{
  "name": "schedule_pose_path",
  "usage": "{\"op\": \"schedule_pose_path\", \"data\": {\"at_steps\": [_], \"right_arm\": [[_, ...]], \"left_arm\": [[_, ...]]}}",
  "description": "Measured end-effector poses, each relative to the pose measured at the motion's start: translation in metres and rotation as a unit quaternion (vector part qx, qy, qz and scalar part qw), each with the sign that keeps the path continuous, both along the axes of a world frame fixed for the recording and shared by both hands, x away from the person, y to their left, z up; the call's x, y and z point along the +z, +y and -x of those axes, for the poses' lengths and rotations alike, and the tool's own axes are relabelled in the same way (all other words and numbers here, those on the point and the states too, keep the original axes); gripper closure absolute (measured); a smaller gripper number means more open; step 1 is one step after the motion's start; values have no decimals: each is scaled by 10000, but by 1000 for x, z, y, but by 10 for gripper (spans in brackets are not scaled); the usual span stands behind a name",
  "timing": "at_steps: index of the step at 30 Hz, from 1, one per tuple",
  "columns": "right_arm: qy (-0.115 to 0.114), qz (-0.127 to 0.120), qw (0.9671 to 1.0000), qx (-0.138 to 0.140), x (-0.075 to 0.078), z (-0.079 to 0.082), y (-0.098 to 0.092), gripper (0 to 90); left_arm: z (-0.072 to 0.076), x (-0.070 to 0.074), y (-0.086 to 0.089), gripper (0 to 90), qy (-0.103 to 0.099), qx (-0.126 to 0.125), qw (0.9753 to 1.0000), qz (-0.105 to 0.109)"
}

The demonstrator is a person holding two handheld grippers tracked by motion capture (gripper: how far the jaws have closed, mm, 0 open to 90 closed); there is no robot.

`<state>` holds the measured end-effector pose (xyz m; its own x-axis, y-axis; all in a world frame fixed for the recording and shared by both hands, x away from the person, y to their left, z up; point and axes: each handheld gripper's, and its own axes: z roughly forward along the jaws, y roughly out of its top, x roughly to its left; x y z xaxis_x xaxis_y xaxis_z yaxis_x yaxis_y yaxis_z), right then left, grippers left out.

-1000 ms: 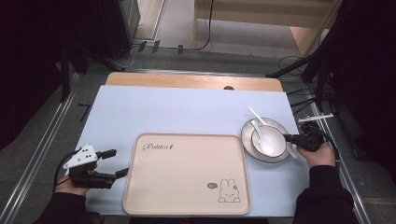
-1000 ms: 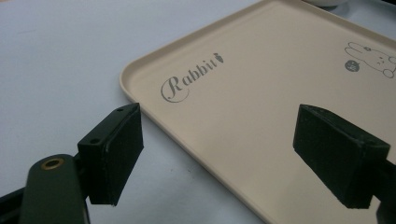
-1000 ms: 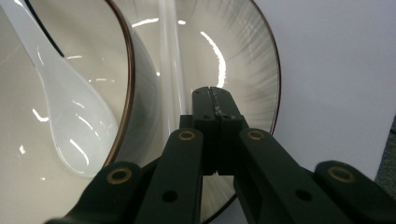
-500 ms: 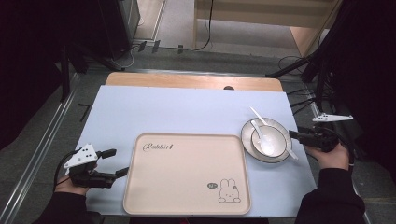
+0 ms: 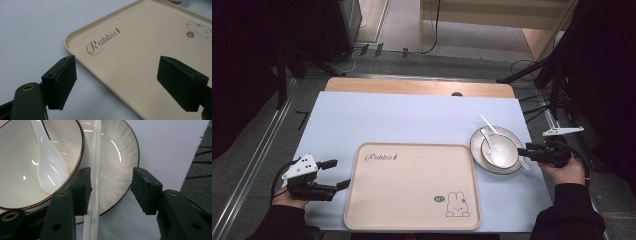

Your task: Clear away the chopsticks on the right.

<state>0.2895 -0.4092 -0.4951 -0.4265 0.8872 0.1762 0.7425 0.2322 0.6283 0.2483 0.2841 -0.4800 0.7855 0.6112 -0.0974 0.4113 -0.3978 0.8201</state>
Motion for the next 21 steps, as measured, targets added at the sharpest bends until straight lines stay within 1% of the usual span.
{"op": "schedule_pose_path", "data": {"at_steps": [1, 2, 4, 5, 6, 8, 10, 12, 13, 16, 17, 19, 21], "right_arm": [[110, -14, 9999, 63, -2, -1, 2, 560], [110, -14, 9999, 63, -2, -1, 2, 560], [176, 59, 9998, 116, -5, -3, 4, 600], [200, 44, 9997, 139, -5, -3, 4, 615], [241, -1, 9996, 134, -4, -3, 4, 644], [232, 30, 9996, 146, -5, -4, 5, 699], [285, -5, 9995, 159, -7, -6, 6, 755], [320, -25, 9993, 186, -7, -8, 5, 763], [372, -29, 9992, 162, -9, -10, 6, 774], [421, -67, 9989, 191, -12, -14, 6, 788], [502, -67, 9985, 205, -15, -17, 7, 786], [516, -41, 9984, 245, -16, -18, 8, 788], [577, -41, 9980, 267, -18, -21, 9, 805]], "left_arm": [[0, 0, 0, 164, -7, 6, 10000, 4], [0, 0, 0, 164, -2, 9, 10000, -5], [0, 0, 0, 164, -7, 21, 10000, 9], [0, 0, 1, 163, -8, 23, 10000, 23], [0, 0, 1, 163, -23, 28, 10000, 16], [-1, 1, 1, 163, -26, 42, 10000, 4], [-1, 0, 1, 164, -25, 26, 10000, 15], [0, 1, 0, 163, -19, 30, 10000, -10], [0, 0, 0, 163, -20, 33, 10000, 9], [-1, 0, 0, 164, -19, 30, 10000, 15], [-1, 0, 1, 164, -30, 29, 10000, 10], [-1, 1, 1, 163, -34, 40, 10000, -2], [-1, 1, 1, 164, -37, 47, 10000, 10]]}}
